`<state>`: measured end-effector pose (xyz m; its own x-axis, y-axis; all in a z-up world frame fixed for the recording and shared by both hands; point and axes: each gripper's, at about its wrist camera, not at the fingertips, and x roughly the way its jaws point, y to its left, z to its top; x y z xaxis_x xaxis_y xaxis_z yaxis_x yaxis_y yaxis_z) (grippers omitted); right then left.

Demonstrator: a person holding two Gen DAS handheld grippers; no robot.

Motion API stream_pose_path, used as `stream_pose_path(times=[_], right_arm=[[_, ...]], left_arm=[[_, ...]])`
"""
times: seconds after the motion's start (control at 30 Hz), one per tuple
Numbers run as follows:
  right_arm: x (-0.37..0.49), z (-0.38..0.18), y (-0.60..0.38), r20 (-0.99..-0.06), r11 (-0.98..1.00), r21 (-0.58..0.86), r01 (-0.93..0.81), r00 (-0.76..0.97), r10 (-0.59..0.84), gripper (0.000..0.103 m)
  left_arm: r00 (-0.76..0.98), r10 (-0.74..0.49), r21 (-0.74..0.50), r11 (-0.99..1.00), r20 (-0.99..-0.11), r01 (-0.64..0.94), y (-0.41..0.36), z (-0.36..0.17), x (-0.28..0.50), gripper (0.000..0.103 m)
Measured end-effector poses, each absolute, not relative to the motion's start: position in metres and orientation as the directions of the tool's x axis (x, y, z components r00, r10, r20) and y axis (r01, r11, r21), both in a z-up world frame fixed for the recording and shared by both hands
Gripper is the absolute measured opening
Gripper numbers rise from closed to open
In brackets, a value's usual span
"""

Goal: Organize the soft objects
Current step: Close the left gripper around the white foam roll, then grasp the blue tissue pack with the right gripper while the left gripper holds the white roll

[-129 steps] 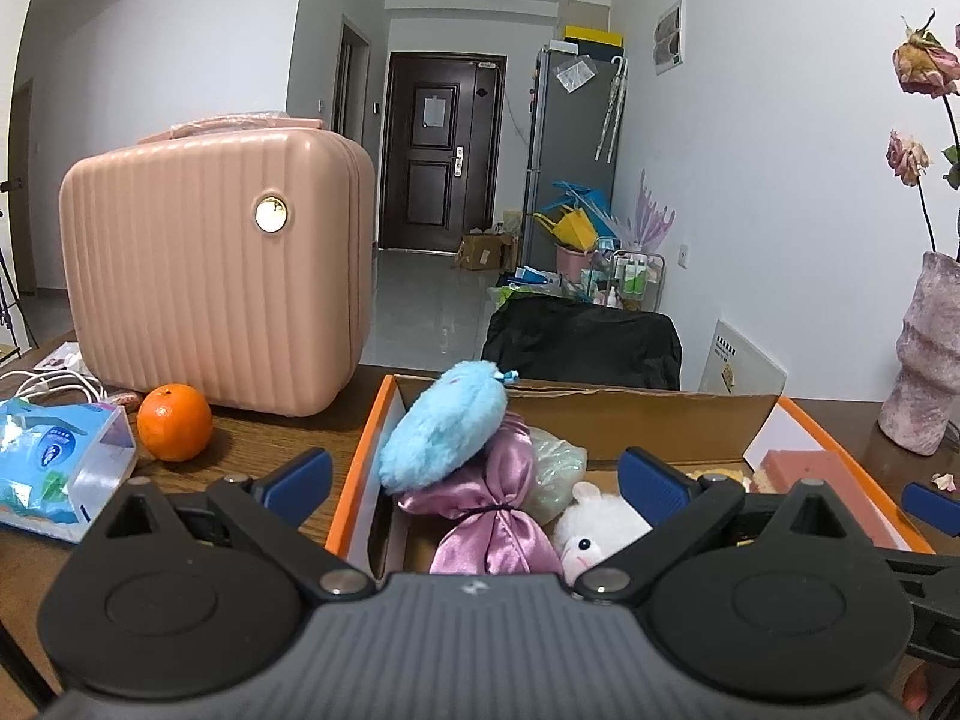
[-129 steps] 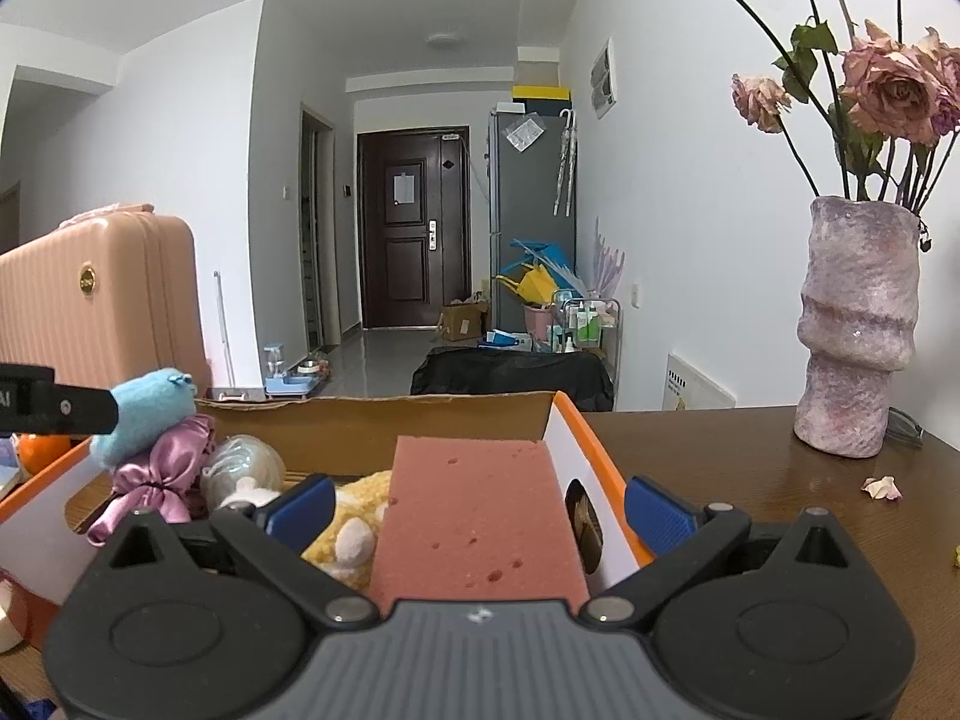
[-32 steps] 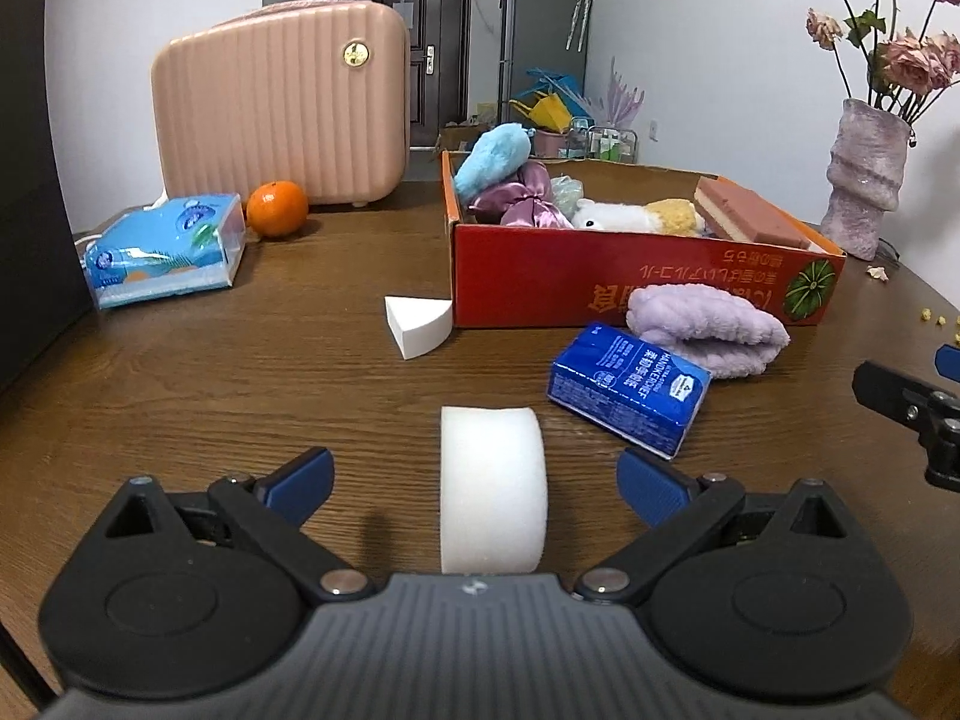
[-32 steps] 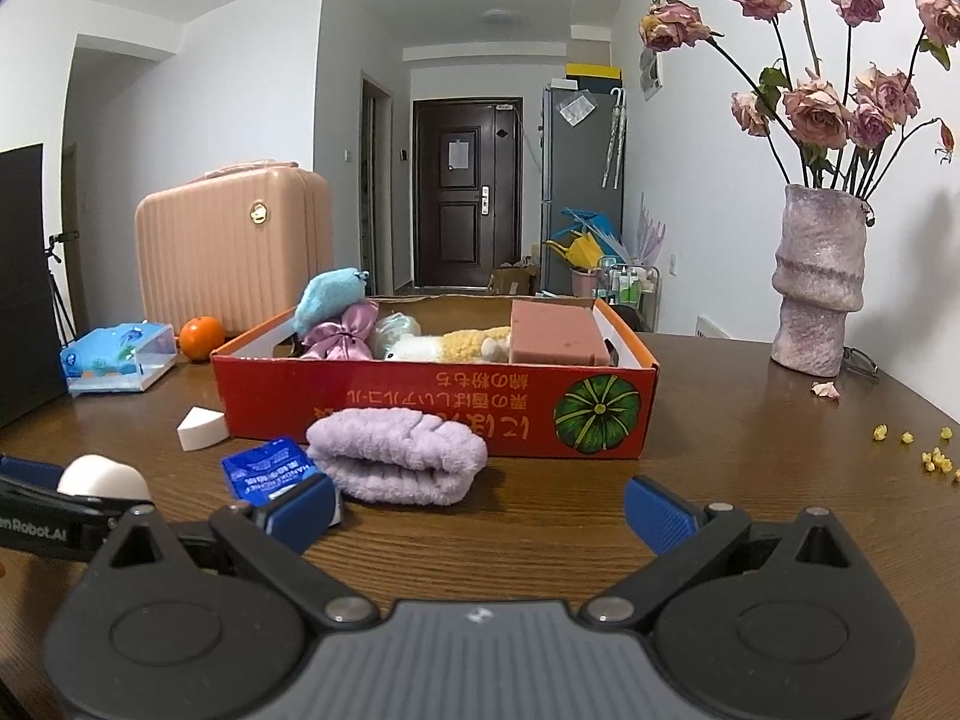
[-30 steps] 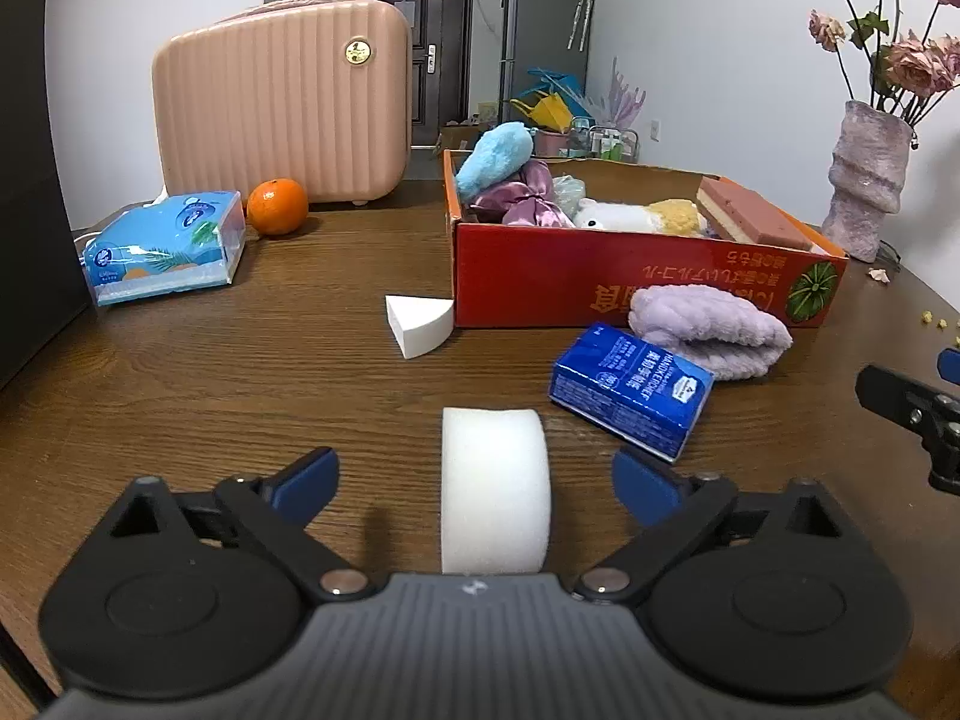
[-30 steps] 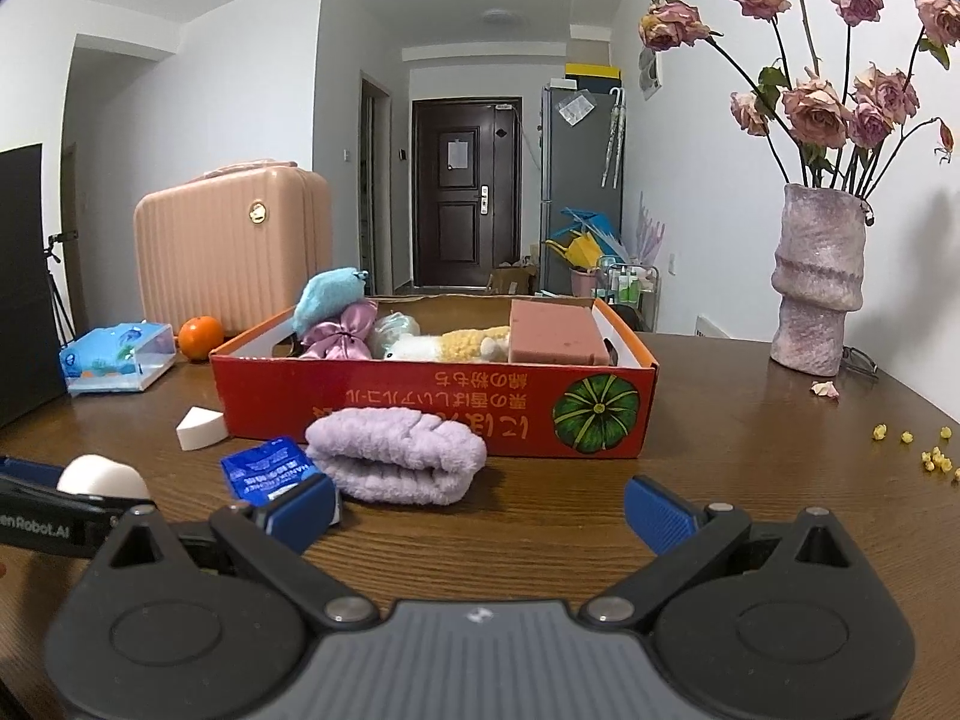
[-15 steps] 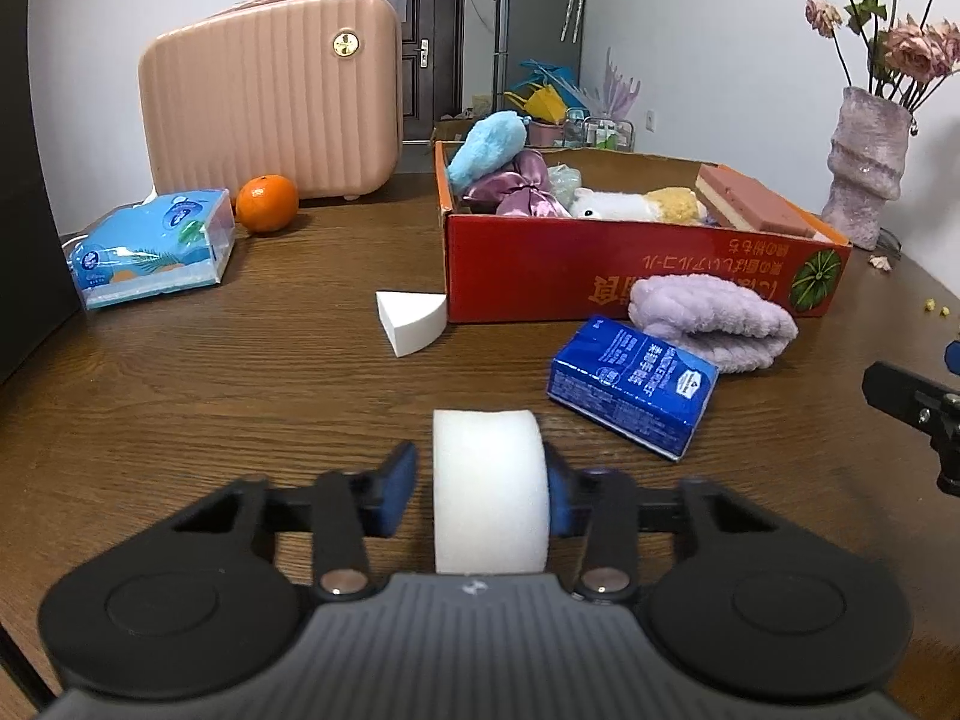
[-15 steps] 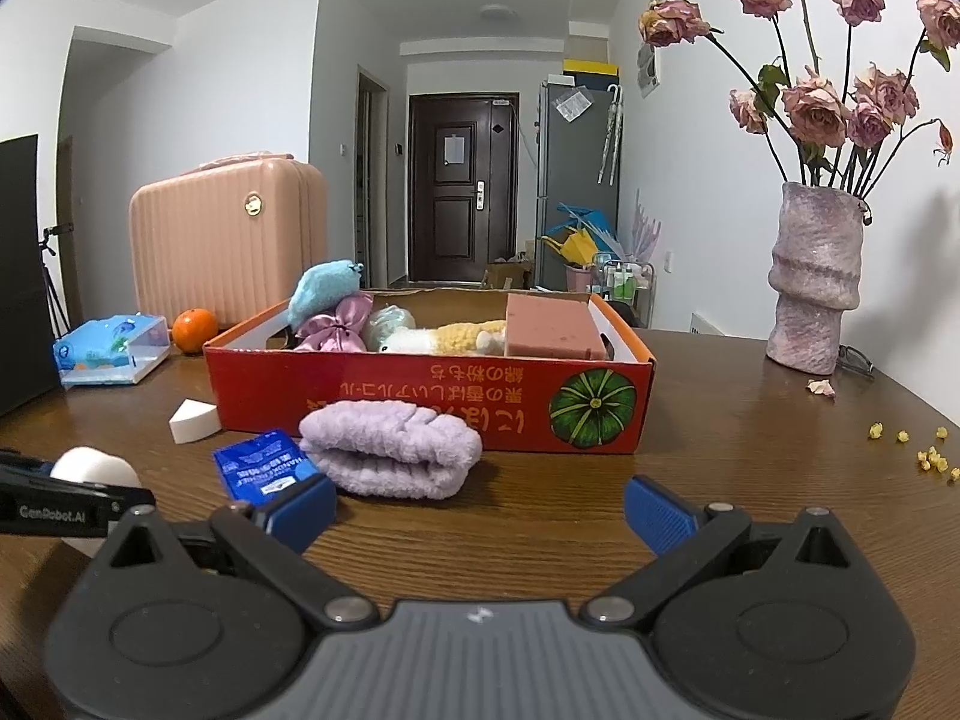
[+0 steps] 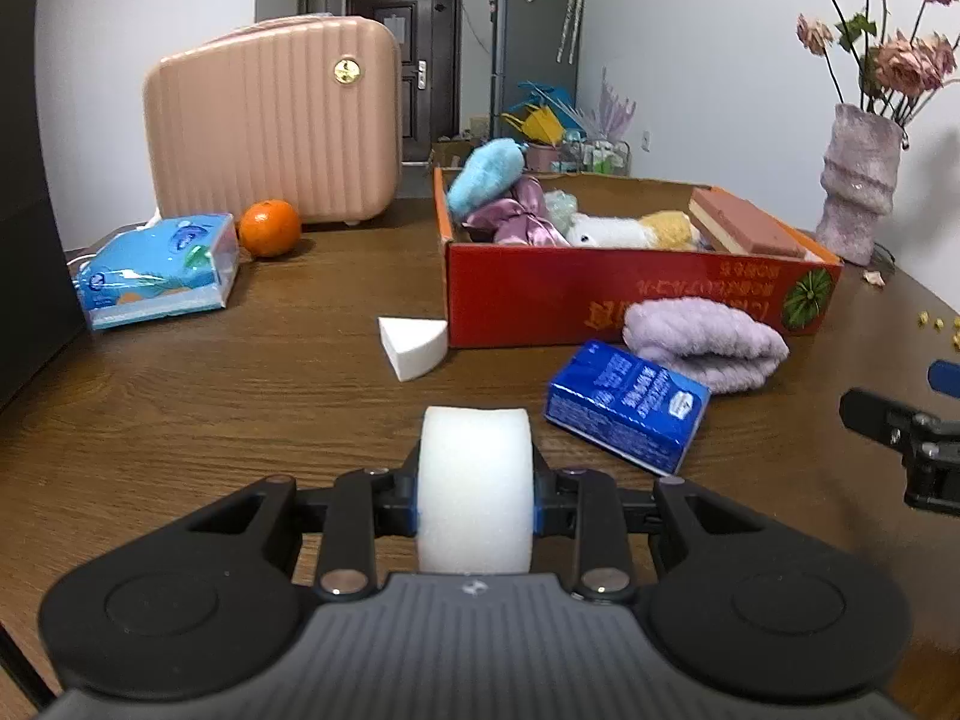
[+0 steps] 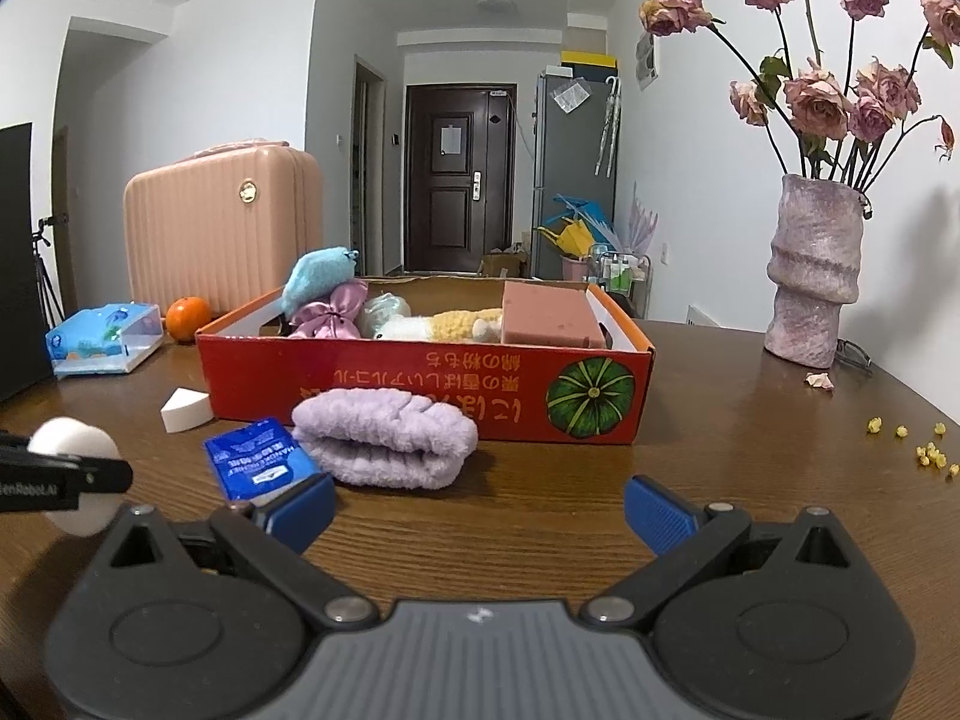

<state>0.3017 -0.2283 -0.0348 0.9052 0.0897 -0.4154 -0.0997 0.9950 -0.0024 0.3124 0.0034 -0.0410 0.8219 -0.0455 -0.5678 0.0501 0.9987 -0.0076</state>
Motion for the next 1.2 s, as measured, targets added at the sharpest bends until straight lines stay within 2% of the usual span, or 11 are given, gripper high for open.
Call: stream_pose_path(times=[0.67, 1.2], right_arm=[[0.315, -0.041, -0.169, -0.457, 0.961, -0.044, -0.275, 0.860, 0.225, 0.103], [0.366, -0.046, -0.121, -0.508, 0.950, -0.052, -0.307, 0.828, 0.239, 0.102]], left_arm=[[0.872, -0.028, -0.091, 0.996, -0.489, -0.019, 0.043, -0.020, 0.308, 0.030], [0.875, 0.020, -0.100, 0.992, -0.483, -0.078, 0.077, -0.018, 0.315, 0.030]])
